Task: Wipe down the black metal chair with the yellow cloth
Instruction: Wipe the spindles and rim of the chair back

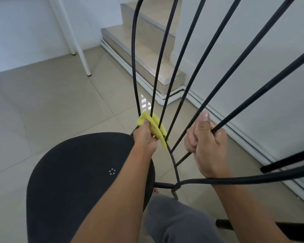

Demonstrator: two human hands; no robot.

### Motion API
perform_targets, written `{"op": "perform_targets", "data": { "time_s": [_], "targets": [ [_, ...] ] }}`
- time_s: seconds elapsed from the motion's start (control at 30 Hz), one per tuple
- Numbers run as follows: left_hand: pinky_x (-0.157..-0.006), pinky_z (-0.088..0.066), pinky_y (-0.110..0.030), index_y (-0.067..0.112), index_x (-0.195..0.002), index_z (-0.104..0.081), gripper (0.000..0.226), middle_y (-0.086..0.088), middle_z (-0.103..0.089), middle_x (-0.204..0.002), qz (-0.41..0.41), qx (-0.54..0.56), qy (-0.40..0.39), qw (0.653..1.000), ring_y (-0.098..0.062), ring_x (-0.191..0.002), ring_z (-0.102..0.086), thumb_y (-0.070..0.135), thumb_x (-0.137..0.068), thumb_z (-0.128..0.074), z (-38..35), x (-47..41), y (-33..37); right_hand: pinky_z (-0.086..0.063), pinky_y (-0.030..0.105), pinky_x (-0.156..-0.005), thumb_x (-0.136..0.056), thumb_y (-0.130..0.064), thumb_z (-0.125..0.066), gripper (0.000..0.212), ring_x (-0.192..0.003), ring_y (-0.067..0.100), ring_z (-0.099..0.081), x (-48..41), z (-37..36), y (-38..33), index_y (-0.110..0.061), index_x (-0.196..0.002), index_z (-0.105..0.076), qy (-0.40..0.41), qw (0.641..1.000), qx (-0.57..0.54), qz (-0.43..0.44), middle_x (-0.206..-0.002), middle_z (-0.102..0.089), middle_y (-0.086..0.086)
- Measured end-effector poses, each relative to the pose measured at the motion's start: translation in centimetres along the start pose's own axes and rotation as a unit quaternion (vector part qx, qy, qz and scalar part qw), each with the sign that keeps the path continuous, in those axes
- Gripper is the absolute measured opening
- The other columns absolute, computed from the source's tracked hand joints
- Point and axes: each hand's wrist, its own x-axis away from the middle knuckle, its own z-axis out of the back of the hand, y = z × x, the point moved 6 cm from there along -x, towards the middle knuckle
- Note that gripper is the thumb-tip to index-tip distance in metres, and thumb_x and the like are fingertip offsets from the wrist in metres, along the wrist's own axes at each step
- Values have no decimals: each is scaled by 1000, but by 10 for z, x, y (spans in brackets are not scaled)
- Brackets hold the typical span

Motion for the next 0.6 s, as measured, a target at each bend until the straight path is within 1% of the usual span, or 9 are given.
{"op": "perform_targets", "data": {
  "time_s": [0.07,0.13,0.2,0.27,0.37,0.43,0.5,0.6],
  "targets": [
    [-85,-56,-52,8,-122,-59,30,-17,-67,-116,16,-8,-30,999,-34,-105,-66,27,-102,-50,10,21,-20,-28,27,-45,-90,-69,-44,53,-39,12,-31,1,-1,0,-31,-54,-42,0,1000,-4,0,-46,-35,-7],
    [-82,-58,-48,6,-117,-64,31,-17,-71,-109,38,-45,-45,997,-32,-101,-69,29,-102,-49,17,36,-46,-26,28,-44,-93,-66,-43,53,-39,13,-30,1,-2,-1,-30,-54,-40,-1,1000,-9,5,-46,-33,-7],
    [-87,-57,-48,3,-113,-65,29,-18,-72,-106,55,-74,-46,995,-32,-99,-70,25,-102,-50,17,43,-67,-25,28,-44,-93,-64,-44,54,-38,14,-28,1,-2,-2,-26,-55,-38,1,1000,-17,6,-46,-32,-6],
    [-90,-56,-48,2,-113,-64,26,-20,-71,-110,64,-94,-47,992,-33,-101,-69,21,-102,-50,14,45,-76,-25,27,-44,-92,-64,-45,57,-38,15,-27,1,-2,-1,-23,-55,-36,4,1000,-20,1,-45,-31,-5],
    [-95,-52,-53,0,-117,-62,24,-22,-68,-115,67,-64,-56,994,-36,-108,-66,15,-101,-50,11,40,-70,-24,27,-43,-92,-66,-45,56,-38,14,-27,0,-1,-1,-25,-55,-37,5,1000,-17,5,-46,-31,-6],
    [-98,-49,-56,1,-120,-61,29,-20,-69,-115,69,-15,-45,996,-37,-107,-66,21,-102,-50,12,35,-61,-24,27,-44,-91,-67,-45,52,-38,12,-27,0,-2,-1,-31,-54,-39,4,1000,-16,3,-46,-32,-9],
    [-98,-50,-55,2,-122,-61,36,-19,-71,-112,61,13,-36,997,-34,-103,-69,29,-102,-48,7,27,-51,-26,26,-44,-90,-68,-46,53,-38,11,-28,1,-2,-1,-32,-53,-39,10,1000,-13,2,-45,-32,-10],
    [-94,-54,-50,3,-114,-64,37,-18,-74,-100,38,5,-34,999,-30,-92,-72,32,-104,-44,-8,19,-45,-28,24,-45,-90,-69,-45,53,-37,12,-30,0,-2,-1,-32,-52,-41,11,1000,-6,6,-45,-33,-9]
  ]
}}
